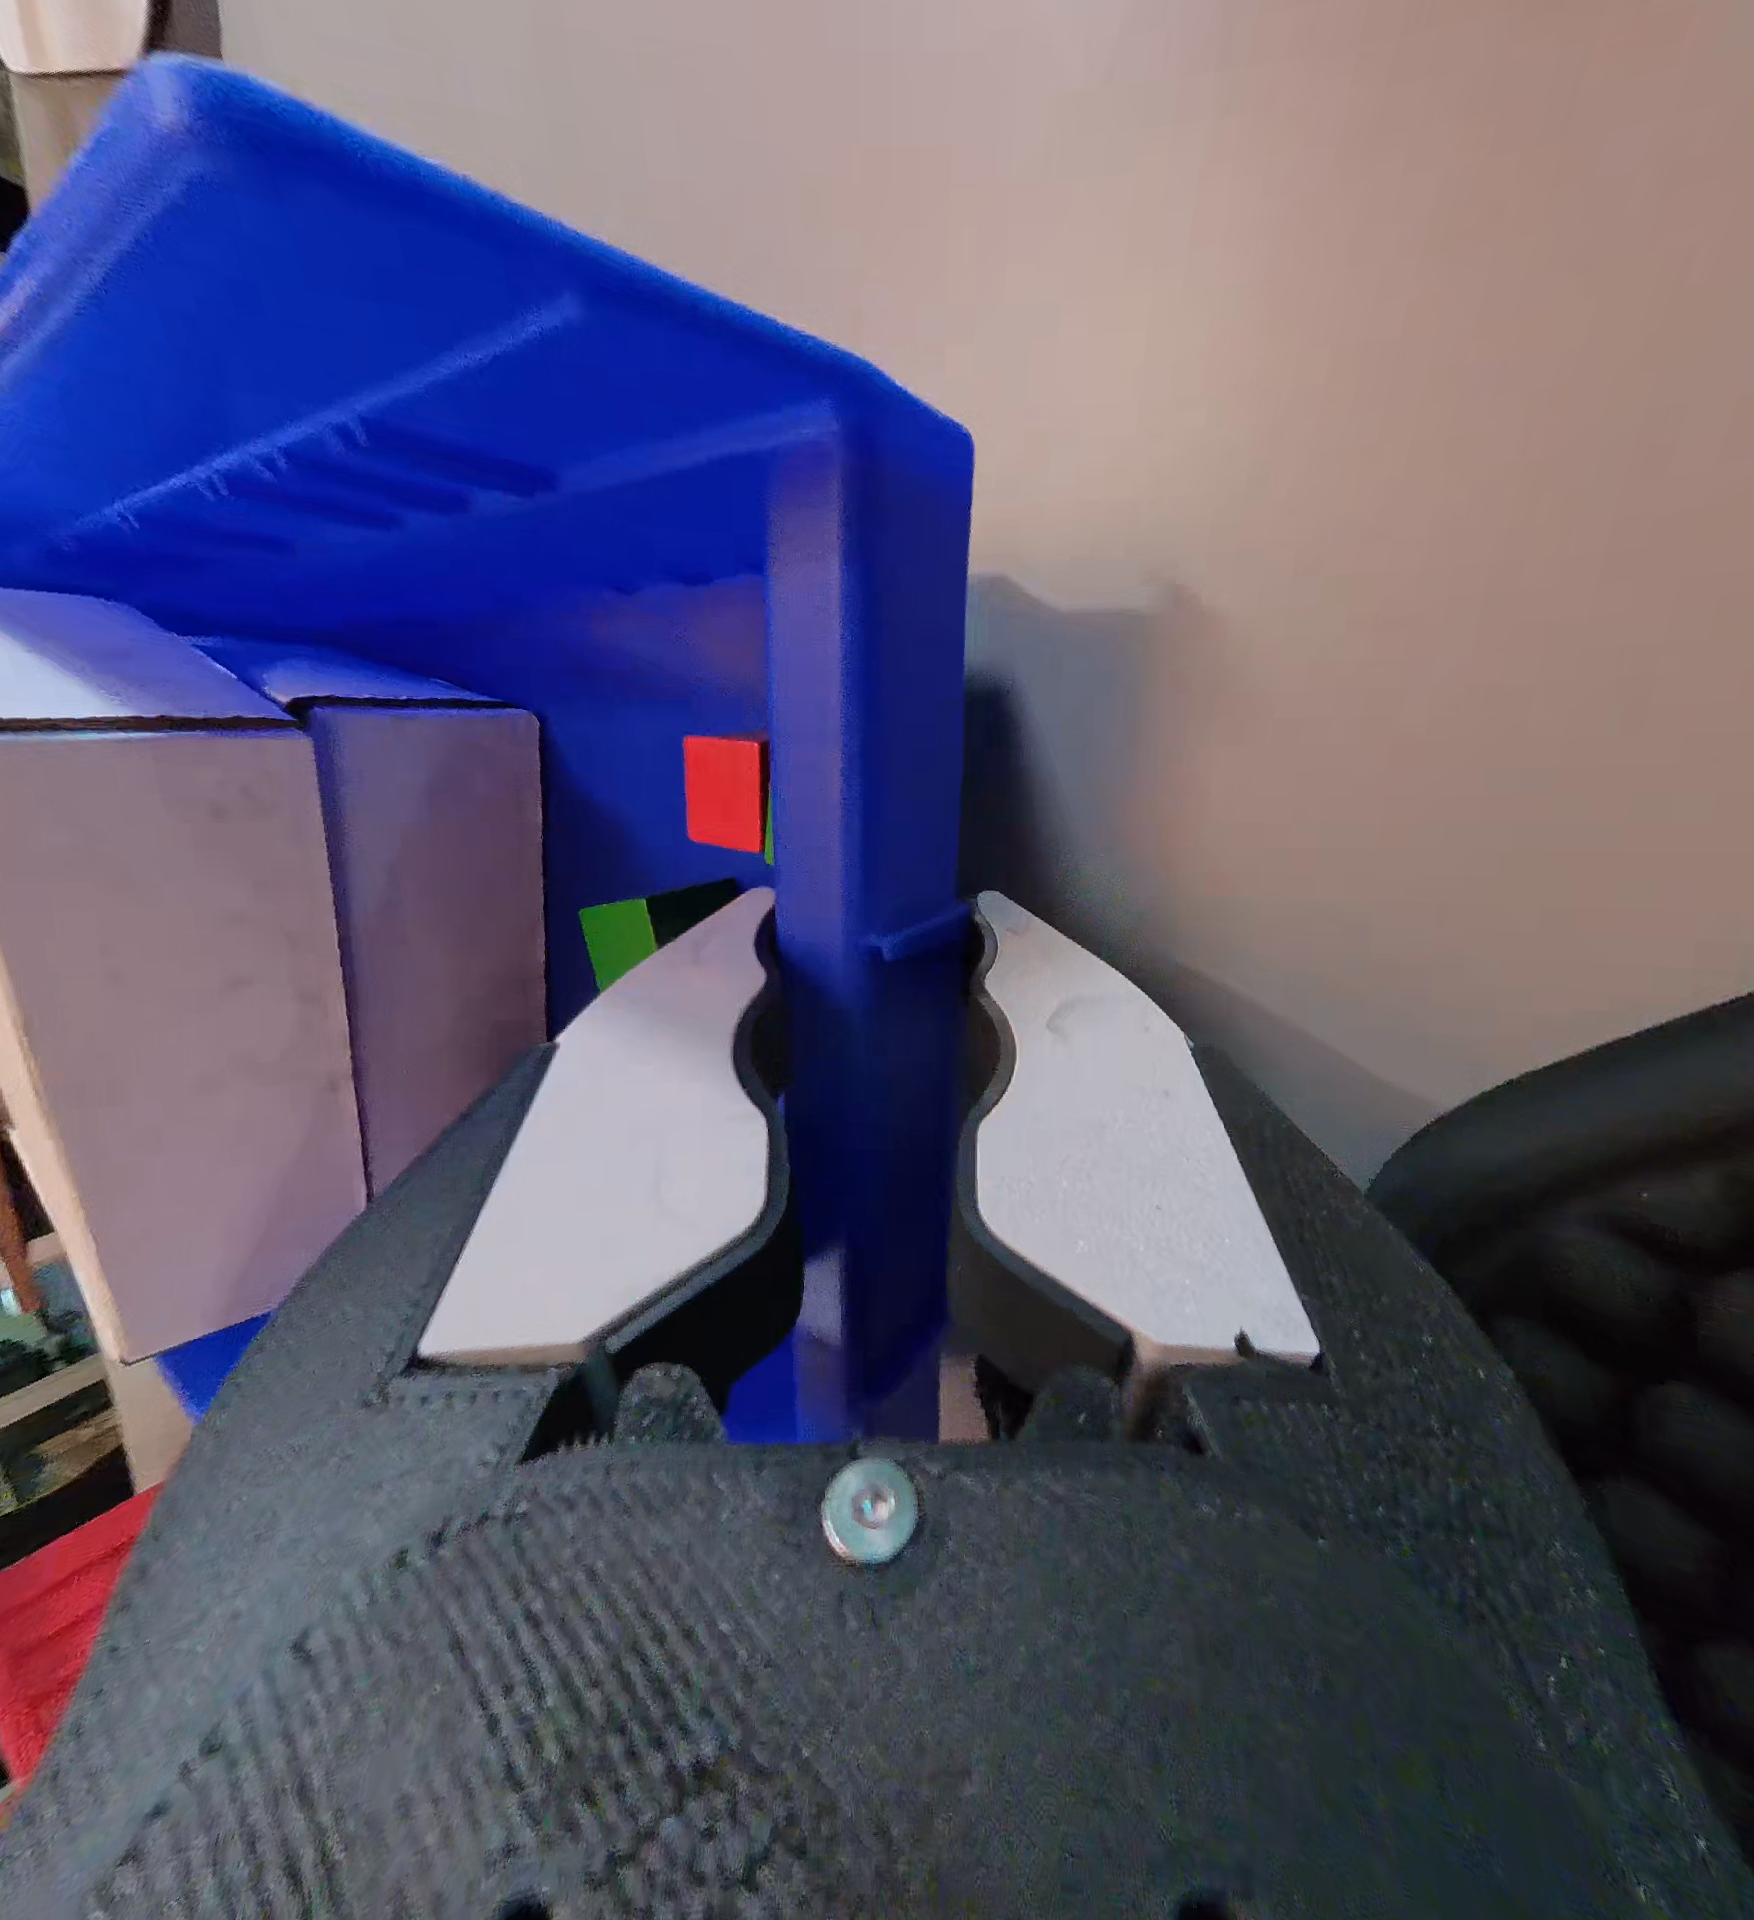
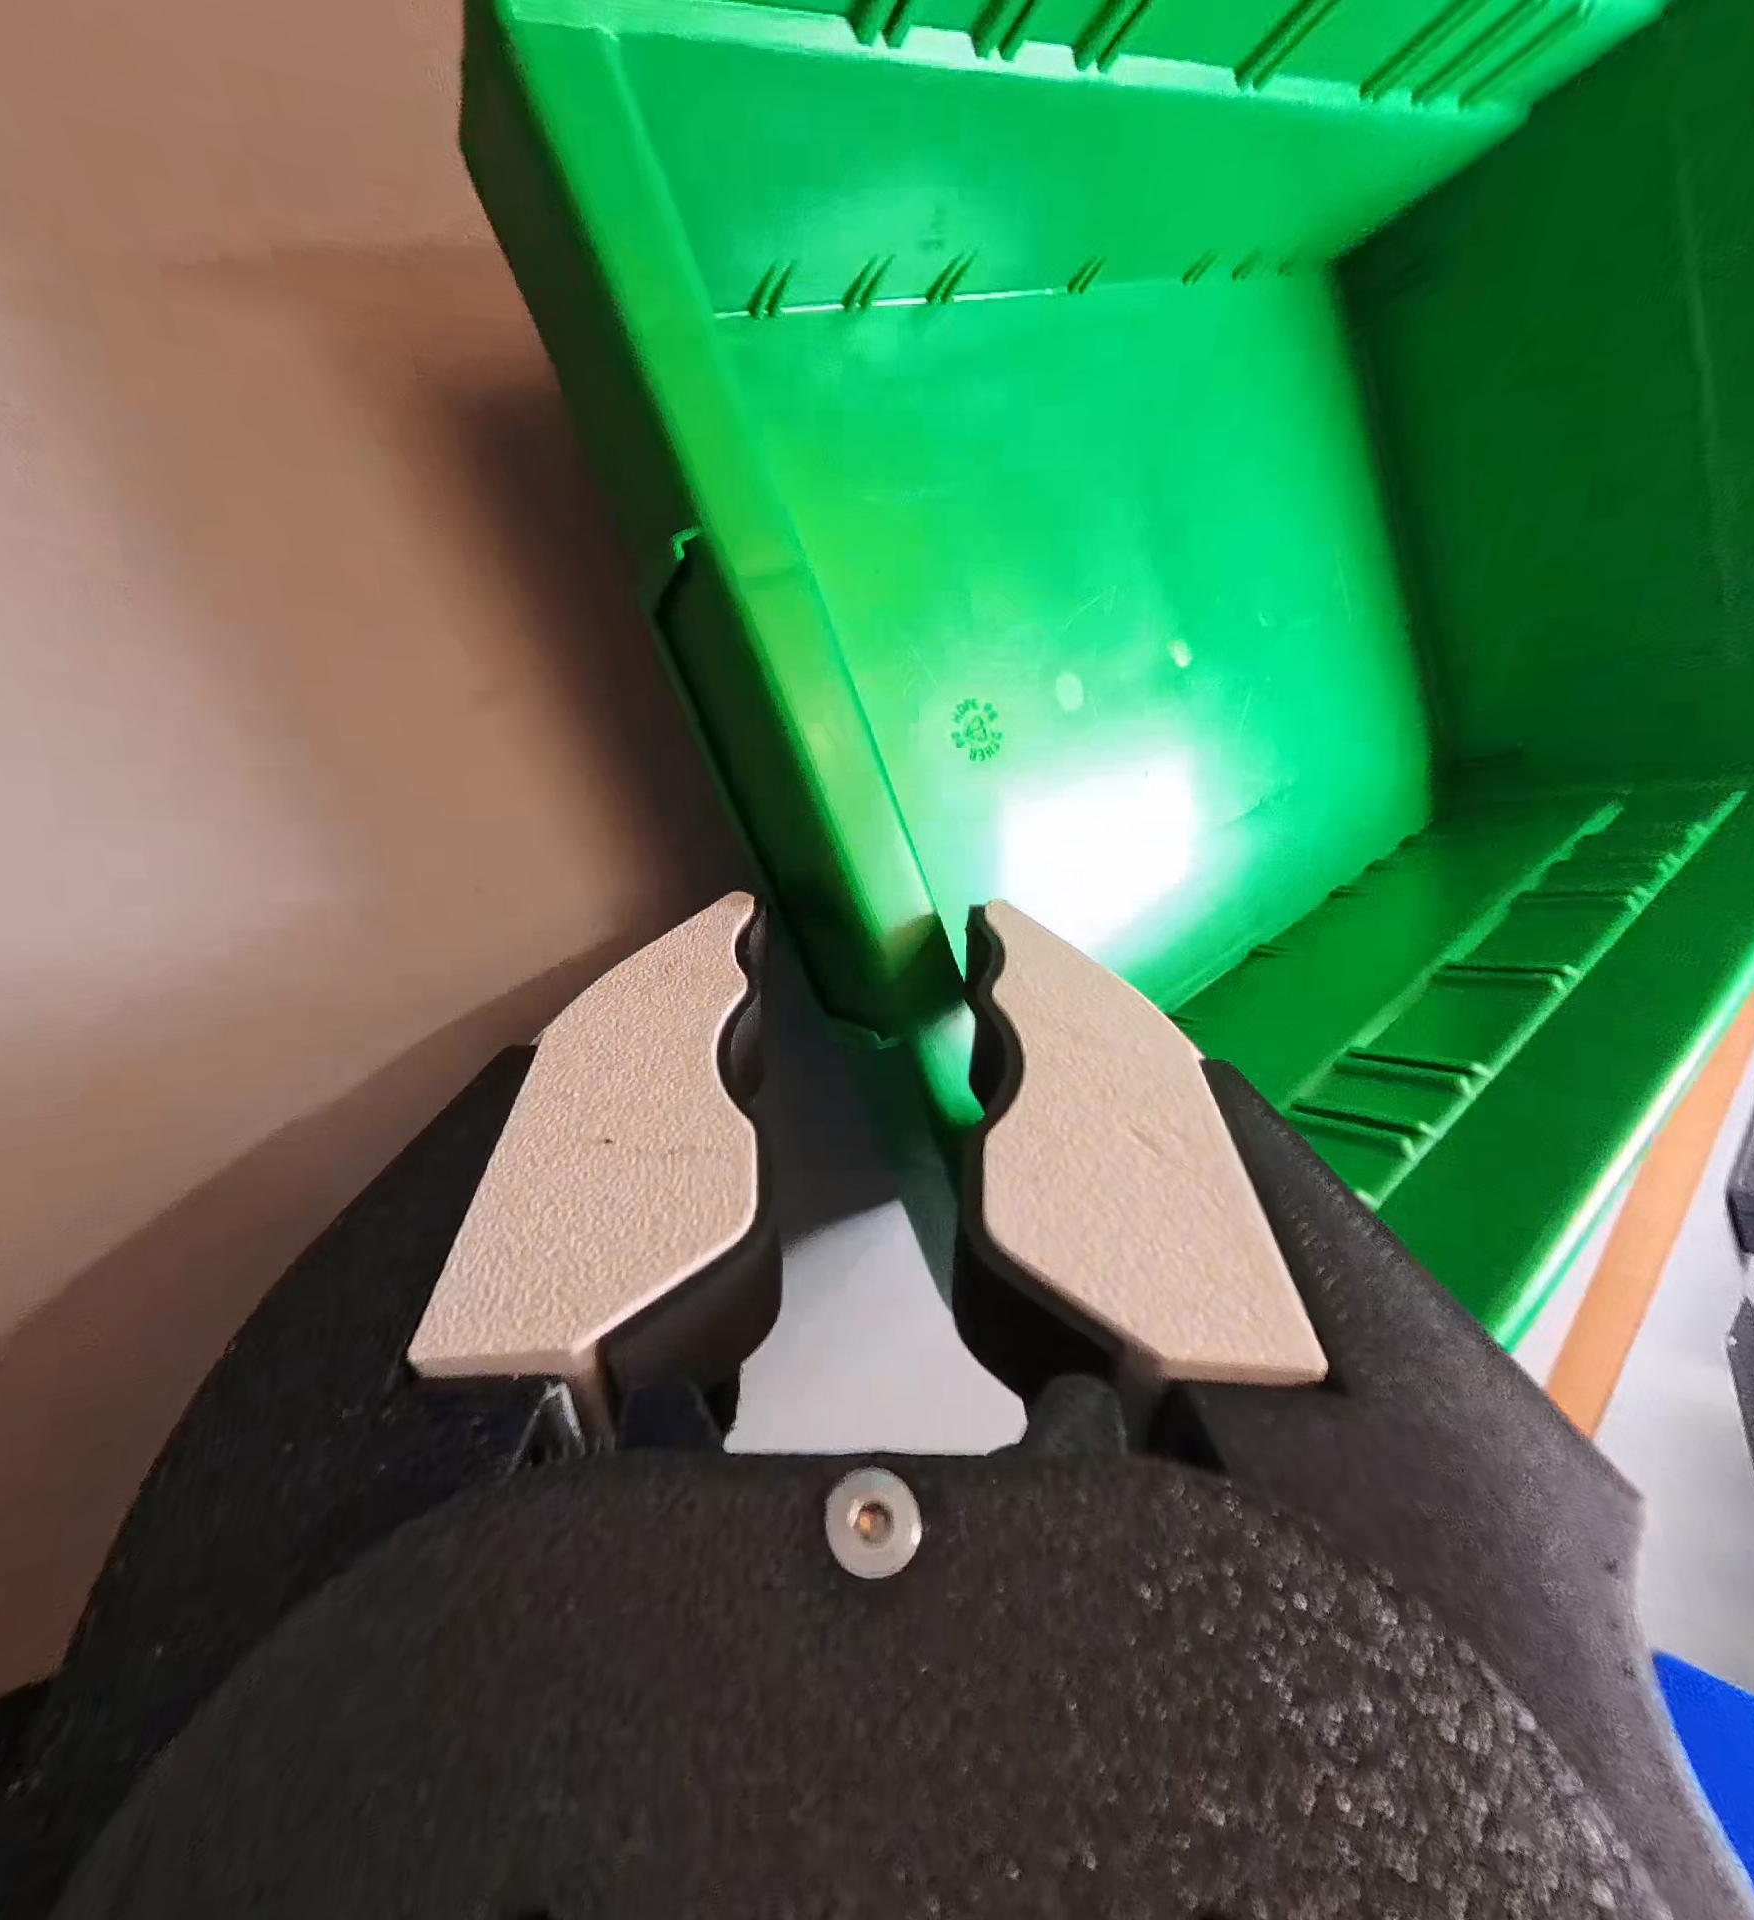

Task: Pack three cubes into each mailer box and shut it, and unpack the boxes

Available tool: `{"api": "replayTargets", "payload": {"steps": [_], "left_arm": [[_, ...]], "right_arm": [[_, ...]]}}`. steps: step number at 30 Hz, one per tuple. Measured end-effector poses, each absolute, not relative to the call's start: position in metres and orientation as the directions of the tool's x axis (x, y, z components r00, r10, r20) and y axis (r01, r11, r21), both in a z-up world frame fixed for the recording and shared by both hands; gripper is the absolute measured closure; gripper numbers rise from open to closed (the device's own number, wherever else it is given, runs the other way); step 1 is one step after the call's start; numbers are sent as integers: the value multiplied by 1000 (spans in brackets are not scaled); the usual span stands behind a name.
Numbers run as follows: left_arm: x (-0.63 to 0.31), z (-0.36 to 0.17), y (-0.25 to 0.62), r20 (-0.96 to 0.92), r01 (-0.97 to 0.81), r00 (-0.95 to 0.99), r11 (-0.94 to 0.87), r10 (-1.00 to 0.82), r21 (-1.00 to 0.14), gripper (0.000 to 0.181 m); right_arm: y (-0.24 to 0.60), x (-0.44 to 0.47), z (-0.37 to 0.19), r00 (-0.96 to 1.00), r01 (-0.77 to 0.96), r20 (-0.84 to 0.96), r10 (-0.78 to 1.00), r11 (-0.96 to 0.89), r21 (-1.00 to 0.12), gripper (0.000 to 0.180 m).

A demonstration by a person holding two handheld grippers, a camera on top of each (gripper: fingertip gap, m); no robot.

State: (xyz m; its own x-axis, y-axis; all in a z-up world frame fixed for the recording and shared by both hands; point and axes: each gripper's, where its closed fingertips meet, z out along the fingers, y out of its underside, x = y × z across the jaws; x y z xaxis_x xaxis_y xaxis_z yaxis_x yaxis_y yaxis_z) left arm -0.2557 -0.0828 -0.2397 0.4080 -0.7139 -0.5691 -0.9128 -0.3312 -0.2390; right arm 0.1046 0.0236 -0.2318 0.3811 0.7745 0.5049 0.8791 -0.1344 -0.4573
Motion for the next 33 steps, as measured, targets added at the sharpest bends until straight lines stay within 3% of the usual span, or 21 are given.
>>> {"api": "replayTargets", "payload": {"steps": [11,24,29,33], "left_arm": [[-264,-172,-42,-483,-855,505,-337,-715,-395,151],[-267,-240,-38,-503,-885,459,-329,-733,-328,151],[-275,-245,-31,-475,-841,531,-368,-702,-397,123],[-267,-210,-30,-320,-733,620,-384,-716,-562,118]], "right_arm": [[28,75,-204,455,754,512,729,-10,-656,150],[26,69,-195,541,606,365,757,-50,-794,155],[29,79,-183,594,546,348,725,-46,-837,144],[29,87,-193,581,607,389,715,-62,-792,135]]}}
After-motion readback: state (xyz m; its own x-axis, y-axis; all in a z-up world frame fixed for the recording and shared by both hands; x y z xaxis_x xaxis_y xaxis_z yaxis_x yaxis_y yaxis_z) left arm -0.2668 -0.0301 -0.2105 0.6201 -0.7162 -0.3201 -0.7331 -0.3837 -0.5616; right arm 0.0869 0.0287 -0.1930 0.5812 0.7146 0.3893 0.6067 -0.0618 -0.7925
